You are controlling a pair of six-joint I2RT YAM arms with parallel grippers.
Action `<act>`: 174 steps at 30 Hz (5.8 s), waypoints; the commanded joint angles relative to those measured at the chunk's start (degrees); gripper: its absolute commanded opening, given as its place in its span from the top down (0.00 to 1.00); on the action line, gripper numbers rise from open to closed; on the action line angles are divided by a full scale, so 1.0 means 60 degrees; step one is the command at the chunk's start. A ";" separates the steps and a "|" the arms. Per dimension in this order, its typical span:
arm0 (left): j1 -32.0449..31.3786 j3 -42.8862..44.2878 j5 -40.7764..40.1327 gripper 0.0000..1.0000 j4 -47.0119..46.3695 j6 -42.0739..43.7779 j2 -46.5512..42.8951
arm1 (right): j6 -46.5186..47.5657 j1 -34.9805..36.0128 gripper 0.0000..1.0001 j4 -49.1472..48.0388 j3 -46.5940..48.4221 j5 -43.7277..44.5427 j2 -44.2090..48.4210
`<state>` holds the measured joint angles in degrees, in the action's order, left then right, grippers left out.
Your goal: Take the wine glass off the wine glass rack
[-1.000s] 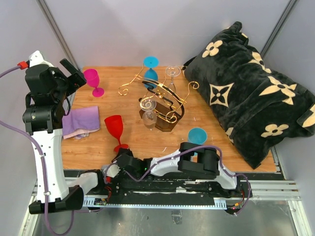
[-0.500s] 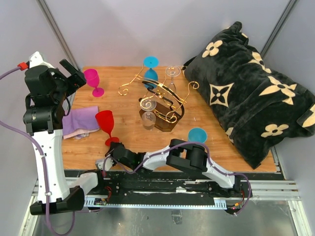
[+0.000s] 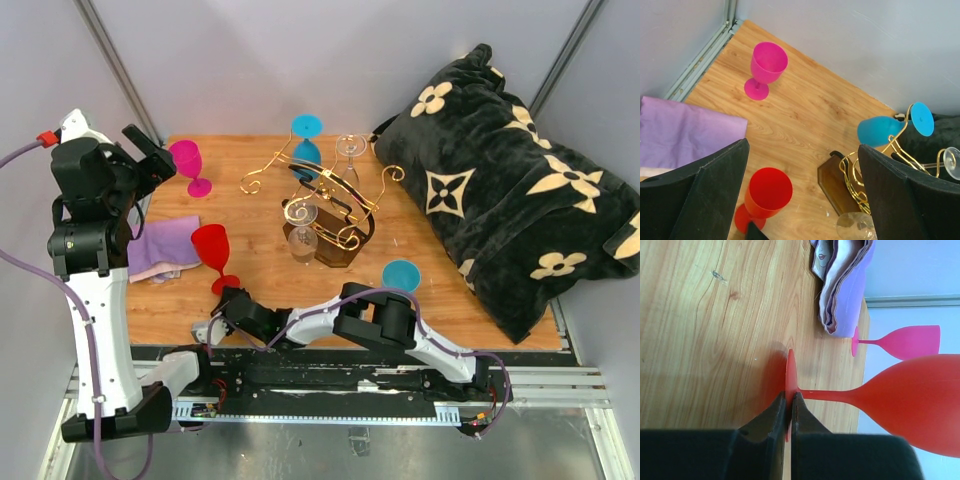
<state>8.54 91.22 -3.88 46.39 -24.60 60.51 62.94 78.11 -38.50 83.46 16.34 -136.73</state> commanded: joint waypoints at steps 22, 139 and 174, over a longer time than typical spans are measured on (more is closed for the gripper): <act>-0.0103 -0.0760 0.0787 0.05 -0.0731 -0.0120 -0.0653 | -0.2762 -0.0438 0.99 0.3670 0.2644 0.0788 -0.1058; -0.3559 -0.2358 0.4831 0.47 -0.2491 -0.2258 0.1329 | -1.1516 0.1473 0.40 0.9607 -0.4357 0.4400 1.3935; -0.4671 -0.2719 0.5948 0.59 -0.2381 -0.2270 0.1902 | -1.2138 0.1484 0.42 1.1504 -0.4828 0.6145 1.8418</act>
<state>-18.68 75.37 28.23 33.52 -37.78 71.70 -7.75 86.85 26.61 53.60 51.22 -27.22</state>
